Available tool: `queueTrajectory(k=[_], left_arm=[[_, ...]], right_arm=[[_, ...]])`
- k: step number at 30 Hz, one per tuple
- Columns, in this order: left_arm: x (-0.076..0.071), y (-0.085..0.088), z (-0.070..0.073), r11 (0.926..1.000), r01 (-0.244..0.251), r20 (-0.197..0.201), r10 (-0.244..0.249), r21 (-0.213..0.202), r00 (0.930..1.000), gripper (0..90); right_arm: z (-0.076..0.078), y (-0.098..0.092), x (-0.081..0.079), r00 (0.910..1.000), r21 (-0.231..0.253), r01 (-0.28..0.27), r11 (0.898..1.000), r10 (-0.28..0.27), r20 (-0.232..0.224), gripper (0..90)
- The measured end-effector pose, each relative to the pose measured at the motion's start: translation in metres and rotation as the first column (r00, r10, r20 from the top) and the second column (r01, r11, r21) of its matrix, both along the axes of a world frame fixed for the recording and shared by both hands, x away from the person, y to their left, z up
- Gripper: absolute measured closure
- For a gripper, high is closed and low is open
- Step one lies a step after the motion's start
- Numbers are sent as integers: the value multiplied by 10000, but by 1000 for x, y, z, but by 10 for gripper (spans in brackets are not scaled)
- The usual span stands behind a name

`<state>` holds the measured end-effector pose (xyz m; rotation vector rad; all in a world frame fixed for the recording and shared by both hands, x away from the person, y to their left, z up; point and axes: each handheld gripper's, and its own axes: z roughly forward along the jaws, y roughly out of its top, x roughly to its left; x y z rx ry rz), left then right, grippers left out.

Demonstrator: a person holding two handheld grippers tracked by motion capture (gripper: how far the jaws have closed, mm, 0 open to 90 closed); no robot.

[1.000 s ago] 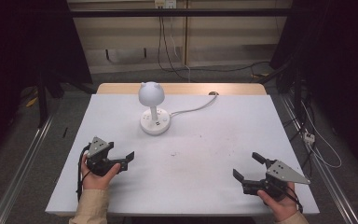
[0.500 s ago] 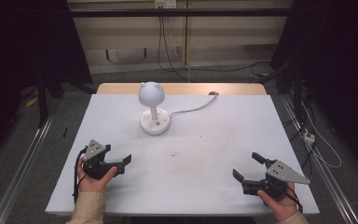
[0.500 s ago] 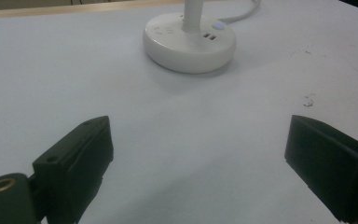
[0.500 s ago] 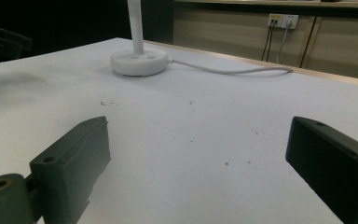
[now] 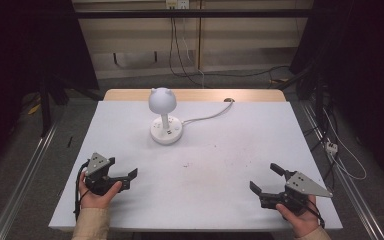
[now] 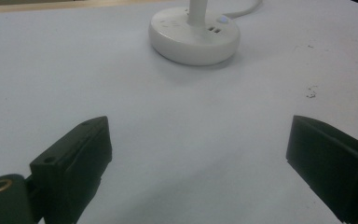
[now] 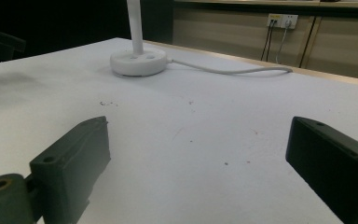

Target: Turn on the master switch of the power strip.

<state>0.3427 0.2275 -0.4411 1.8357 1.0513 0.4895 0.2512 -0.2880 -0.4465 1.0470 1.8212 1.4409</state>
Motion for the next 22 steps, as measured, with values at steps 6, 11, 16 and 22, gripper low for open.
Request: queueTrajectory(k=[6,11,16,22], left_arm=[[-3,3,0,10000,-16,7,16,57,10000,62],[-5,5,-3,10000,-12,-20,12,-54,10000,62],[-7,6,-3,10000,-79,64,79,-44,9999,60],[-7,5,-5,9999,-101,82,101,-29,9999,60]], right_arm=[[0,-1,0,10000,10,28,10000,-28,-4,58],[0,-1,0,10000,-5,13,10000,-13,-8,58],[-1,-1,1,10000,-17,27,10000,-27,-29,58],[0,-1,1,10000,-42,49,10000,-49,5,58]])
